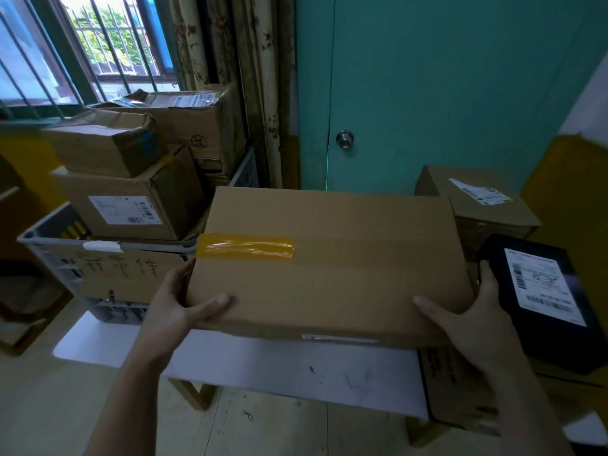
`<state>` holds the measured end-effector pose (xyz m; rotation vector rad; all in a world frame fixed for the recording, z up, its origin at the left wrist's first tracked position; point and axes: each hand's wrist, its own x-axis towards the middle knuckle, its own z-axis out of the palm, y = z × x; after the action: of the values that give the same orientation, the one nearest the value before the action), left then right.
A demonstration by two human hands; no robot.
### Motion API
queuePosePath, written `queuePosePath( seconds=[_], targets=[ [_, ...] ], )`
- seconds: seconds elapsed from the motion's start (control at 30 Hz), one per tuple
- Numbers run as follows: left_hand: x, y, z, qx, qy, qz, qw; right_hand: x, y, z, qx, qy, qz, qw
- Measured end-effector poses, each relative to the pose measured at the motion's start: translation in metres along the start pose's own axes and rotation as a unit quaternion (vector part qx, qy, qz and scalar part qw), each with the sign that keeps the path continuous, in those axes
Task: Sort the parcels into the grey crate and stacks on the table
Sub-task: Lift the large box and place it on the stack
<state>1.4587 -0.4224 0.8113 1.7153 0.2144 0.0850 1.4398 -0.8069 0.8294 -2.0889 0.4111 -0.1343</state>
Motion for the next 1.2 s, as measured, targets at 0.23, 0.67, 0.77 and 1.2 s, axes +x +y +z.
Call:
queuePosePath(
  seconds=[0.23,0.67,0.77,1.2],
  targets=[
    [0.002,0.003,0.005,0.018,-0.03,0.025,0.999,0.001,0.004,0.004,-0.041,0.008,-0.023,0.999],
    [0.009,-0.015,-0.003,0.023,-0.001,0.045,0.999,-0.003,0.017,0.0,-0.073,-0.014,-0.08,0.994],
    [0.01,-0.012,0.003,0.016,0.042,0.062,0.997,-0.004,0.011,0.006,-0.065,0.058,-0.096,0.992],
    [0.039,0.017,0.026,0.067,0.181,0.094,0.977,0.018,-0.006,0.022,-0.002,0.212,-0.149,0.966]
  ],
)
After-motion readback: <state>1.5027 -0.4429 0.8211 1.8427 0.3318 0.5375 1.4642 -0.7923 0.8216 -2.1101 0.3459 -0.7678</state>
